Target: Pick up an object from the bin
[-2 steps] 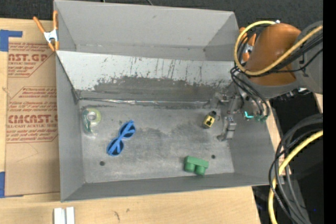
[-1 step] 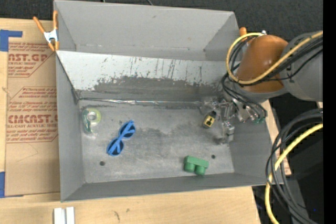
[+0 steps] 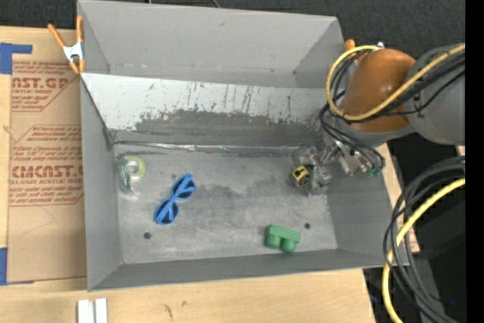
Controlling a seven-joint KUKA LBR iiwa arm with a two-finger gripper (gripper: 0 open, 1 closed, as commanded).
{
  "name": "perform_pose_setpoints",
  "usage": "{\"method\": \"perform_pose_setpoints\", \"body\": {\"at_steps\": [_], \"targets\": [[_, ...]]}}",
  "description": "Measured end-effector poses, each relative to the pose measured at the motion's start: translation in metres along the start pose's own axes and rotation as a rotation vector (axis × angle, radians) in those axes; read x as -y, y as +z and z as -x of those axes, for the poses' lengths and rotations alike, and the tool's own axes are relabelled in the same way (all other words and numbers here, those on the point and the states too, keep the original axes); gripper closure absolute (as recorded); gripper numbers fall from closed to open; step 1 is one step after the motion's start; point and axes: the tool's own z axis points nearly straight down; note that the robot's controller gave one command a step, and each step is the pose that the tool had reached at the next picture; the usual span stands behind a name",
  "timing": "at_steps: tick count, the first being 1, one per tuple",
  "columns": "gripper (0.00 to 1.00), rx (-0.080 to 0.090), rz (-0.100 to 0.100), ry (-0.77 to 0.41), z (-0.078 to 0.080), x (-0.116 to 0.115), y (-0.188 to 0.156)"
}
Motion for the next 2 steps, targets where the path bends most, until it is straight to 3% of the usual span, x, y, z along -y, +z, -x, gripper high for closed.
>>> {"method": "perform_pose_setpoints", "body": {"at_steps": [1, 2], "targets": [[1.0, 0.004, -0.004, -0.016, -0.05, -0.007, -0.127], [1.0, 0.001, -0.002, -0.357, -0.076, -0.004, -0.183]]}}
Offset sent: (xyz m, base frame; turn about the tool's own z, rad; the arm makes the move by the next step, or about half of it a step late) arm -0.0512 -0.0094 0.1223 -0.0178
